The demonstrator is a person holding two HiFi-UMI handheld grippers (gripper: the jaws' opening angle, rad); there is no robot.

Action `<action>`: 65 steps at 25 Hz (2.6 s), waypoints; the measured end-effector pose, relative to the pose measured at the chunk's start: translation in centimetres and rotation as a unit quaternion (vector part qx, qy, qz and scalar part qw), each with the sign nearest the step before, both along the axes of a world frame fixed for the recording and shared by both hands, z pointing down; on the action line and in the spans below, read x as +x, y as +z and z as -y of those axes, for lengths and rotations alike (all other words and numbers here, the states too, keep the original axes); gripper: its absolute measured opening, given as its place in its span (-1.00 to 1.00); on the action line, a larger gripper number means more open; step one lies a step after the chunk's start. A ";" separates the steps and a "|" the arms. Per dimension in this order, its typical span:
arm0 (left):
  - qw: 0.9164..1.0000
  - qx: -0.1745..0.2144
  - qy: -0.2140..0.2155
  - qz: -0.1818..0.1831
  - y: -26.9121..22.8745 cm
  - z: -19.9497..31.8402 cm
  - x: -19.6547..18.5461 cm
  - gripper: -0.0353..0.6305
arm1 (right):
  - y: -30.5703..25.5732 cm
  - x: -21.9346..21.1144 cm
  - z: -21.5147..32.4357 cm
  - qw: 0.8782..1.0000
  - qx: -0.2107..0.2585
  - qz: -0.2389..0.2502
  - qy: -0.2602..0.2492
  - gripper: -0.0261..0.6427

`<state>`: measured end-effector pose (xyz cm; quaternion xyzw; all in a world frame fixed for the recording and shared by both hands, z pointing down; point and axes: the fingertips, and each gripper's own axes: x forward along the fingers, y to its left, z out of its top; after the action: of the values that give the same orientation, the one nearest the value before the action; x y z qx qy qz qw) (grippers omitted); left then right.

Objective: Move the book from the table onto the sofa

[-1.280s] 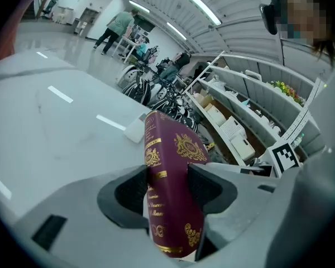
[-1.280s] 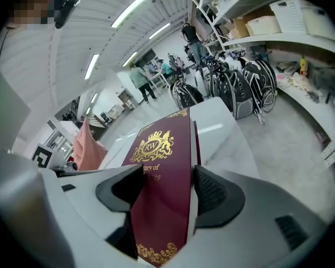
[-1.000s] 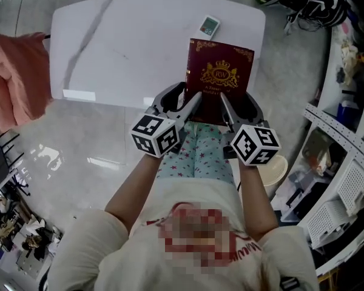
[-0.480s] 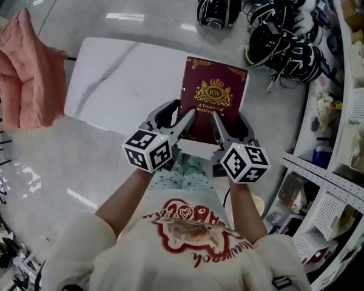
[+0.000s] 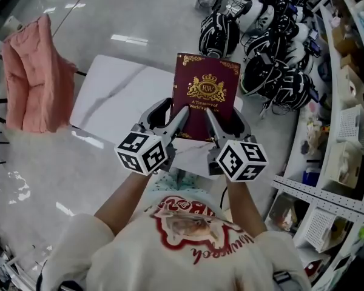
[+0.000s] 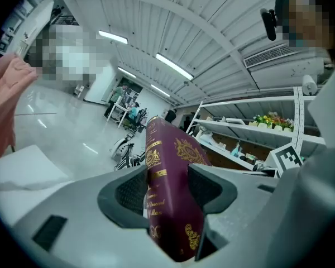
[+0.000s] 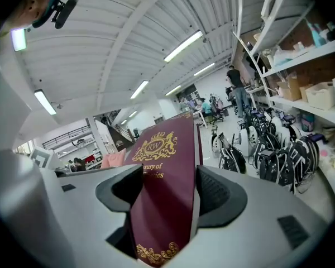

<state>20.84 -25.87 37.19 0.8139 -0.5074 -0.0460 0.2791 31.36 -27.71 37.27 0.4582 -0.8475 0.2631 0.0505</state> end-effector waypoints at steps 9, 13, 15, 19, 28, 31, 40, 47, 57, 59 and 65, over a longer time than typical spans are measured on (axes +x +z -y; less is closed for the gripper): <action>0.996 0.041 -0.085 0.009 -3.6 -2.2 -5.5 -0.27 | -3.5 -5.9 -0.6 0.996 0.037 0.017 -0.075 -0.06; 0.985 0.051 -0.164 0.008 -4.5 -5.0 -8.1 -0.27 | -4.4 -9.1 -1.8 0.988 0.049 0.023 -0.148 -0.06; 0.976 0.053 -0.209 0.008 -4.3 -7.0 -8.9 -0.27 | -4.3 -10.4 -2.9 0.980 0.051 0.029 -0.191 -0.06; 0.953 0.055 -0.299 0.012 -4.0 -12.4 -12.2 -0.27 | -4.1 -14.9 -6.7 0.957 0.054 0.034 -0.282 -0.06; 0.900 0.056 -0.432 0.023 -4.1 -24.8 -17.0 -0.27 | -4.2 -22.2 -17.3 0.908 0.058 0.046 -0.413 -0.06; 0.882 0.060 -0.466 0.027 -4.6 -28.5 -18.4 -0.27 | -4.7 -24.2 -20.6 0.893 0.060 0.050 -0.444 -0.06; 0.859 0.064 -0.507 0.025 -5.0 -34.5 -20.8 -0.27 | -5.2 -27.6 -26.2 0.871 0.059 0.051 -0.486 -0.06; 0.853 0.069 -0.518 0.017 -5.1 -39.4 -24.5 -0.27 | -5.4 -31.4 -31.0 0.867 0.055 0.052 -0.493 -0.06; 0.851 0.075 -0.520 0.021 -4.3 -42.4 -28.9 -0.27 | -4.5 -35.8 -33.9 0.868 0.053 0.054 -0.491 -0.06; 0.851 0.076 -0.520 0.023 -4.5 -43.3 -30.4 -0.27 | -4.7 -37.3 -34.8 0.868 0.055 0.057 -0.491 -0.06; 0.845 0.080 -0.529 0.016 -4.1 -44.2 -32.5 -0.27 | -4.4 -39.6 -35.5 0.864 0.055 0.055 -0.498 -0.06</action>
<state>-11.70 18.29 33.09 0.4426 -0.8596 -0.2143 0.1387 -8.21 7.83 32.89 -0.0381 -0.9774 0.1807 0.1028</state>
